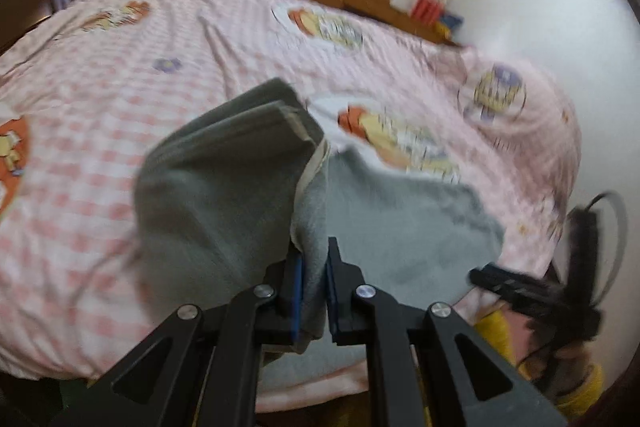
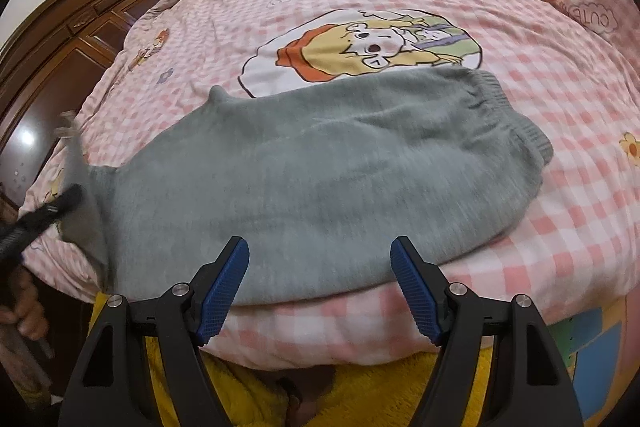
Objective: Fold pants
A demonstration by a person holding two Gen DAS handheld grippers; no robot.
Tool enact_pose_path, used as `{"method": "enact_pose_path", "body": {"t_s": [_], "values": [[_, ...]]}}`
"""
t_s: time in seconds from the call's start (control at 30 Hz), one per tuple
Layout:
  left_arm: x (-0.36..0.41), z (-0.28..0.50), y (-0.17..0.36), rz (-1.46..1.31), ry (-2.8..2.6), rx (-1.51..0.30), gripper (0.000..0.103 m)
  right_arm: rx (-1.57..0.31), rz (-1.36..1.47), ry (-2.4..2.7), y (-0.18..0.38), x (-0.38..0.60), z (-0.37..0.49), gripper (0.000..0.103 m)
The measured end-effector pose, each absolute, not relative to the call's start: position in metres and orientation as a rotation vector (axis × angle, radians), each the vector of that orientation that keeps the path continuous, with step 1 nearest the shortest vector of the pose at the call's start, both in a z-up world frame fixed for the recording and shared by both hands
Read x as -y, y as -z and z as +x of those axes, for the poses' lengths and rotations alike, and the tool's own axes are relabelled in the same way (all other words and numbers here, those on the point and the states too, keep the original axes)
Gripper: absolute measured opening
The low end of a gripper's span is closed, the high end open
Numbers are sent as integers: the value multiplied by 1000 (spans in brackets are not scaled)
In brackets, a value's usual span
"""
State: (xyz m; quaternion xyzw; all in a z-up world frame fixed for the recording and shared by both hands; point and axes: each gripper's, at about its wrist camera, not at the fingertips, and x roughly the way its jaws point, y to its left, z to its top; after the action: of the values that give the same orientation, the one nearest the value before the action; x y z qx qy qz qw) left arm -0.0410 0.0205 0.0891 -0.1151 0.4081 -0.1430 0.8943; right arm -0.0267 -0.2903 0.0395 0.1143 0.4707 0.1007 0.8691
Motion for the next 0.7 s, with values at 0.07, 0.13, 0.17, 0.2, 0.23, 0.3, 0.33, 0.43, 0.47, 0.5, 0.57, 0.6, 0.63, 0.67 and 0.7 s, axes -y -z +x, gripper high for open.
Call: {"method": "enact_pose_path", "body": {"t_s": [0.07,0.13,0.17,0.2,0.23,0.3,0.33,0.43,0.47,0.5,0.57,0.6,0.63,0.67,0.7], "values": [[-5,-32,-73,-221,317,-899,10,-989,247,-209,-38,293,-28,75],[8,-27,-58,-205,332,-940,10,-995,252,-209,-35,293,-28,75],[10,-26,-53,-193,334,-951,10,-1000,254,-210,-33,293,-28,75],[15,-24,-49,-174,330,-961,11,-1005,257,-212,-31,292,-28,75],[17,-25,-46,-162,331,-966,12,-1010,259,-212,-29,291,-28,75],[20,-27,-45,-160,349,-977,24,-1019,259,-218,-27,288,-27,75],[20,-29,-47,-168,370,-984,29,-1022,255,-220,-26,286,-26,75],[15,-37,-55,-182,368,-964,46,-1029,245,-232,-27,280,-23,75],[13,-40,-59,-181,360,-951,46,-1030,245,-240,-29,276,-22,75],[10,-43,-64,-182,356,-937,46,-1030,245,-249,-30,273,-21,75],[3,-48,-71,-180,335,-910,46,-1030,243,-273,-33,266,-17,75],[-3,-51,-74,-174,312,-893,46,-1030,241,-288,-35,261,-14,75],[-6,-52,-75,-170,296,-884,46,-1030,239,-304,-36,257,-11,75],[-12,-54,-77,-164,271,-872,46,-1030,238,-327,-39,250,-8,75],[-18,-56,-77,-160,246,-862,46,-1029,238,-349,-40,244,-4,75]]}}
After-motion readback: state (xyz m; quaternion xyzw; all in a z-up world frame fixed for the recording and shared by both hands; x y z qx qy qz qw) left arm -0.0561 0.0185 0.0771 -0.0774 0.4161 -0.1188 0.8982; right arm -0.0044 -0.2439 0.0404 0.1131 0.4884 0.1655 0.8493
